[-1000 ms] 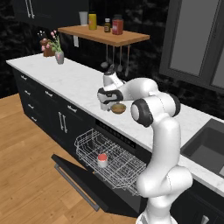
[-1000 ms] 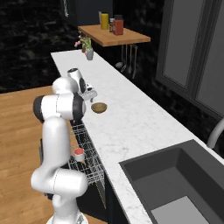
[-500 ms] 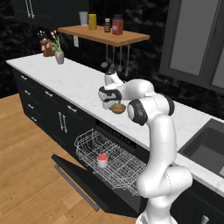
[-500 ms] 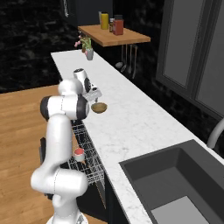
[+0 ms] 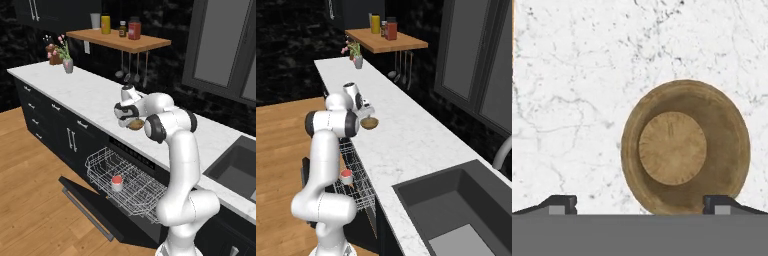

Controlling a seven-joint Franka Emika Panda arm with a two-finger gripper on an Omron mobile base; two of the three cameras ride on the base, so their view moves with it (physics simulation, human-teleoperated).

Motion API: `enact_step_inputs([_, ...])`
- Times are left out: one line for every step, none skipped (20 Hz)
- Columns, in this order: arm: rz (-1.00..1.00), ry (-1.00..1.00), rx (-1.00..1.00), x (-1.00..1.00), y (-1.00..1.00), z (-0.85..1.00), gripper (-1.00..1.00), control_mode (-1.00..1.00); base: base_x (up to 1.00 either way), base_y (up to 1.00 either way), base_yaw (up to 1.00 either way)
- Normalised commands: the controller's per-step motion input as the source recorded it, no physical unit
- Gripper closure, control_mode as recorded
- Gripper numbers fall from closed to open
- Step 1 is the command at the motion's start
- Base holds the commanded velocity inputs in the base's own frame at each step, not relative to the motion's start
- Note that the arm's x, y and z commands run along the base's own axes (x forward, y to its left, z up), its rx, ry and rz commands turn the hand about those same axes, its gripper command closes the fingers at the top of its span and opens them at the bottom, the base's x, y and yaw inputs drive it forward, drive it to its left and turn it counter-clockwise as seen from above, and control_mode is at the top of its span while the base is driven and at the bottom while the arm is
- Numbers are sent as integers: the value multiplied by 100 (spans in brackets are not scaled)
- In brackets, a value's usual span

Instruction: Pick up the cup and bowl from the counter, place them in the dishwasher, and close the dishwasher door.

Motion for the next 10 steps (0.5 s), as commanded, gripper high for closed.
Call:
enact_step_inputs([0,-2,0,18,0,-36,-100,-100,0,0,0])
enact_step_inputs([0,-2,0,22,0,-36,-100,-100,0,0,0])
enact_step_inputs([1,-3,0,26,0,-41,-100,-100,0,0,0])
enact_step_inputs([2,-2,0,26,-1,-36,-100,-100,0,0,0])
enact_step_inputs([1,-1,0,26,-1,-32,-100,-100,0,0,0])
enact_step_inputs([1,0,0,21,-1,-27,-100,-100,0,0,0])
enact_step_inputs([1,0,0,10,-7,-24,-100,-100,0,0,0])
enact_step_inputs([1,0,0,5,-9,-24,-100,-100,0,0,0])
enact_step_inputs([1,0,0,0,-11,-25,-100,-100,0,0,0])
enact_step_inputs([1,0,0,1,-15,-27,-100,-100,0,0,0])
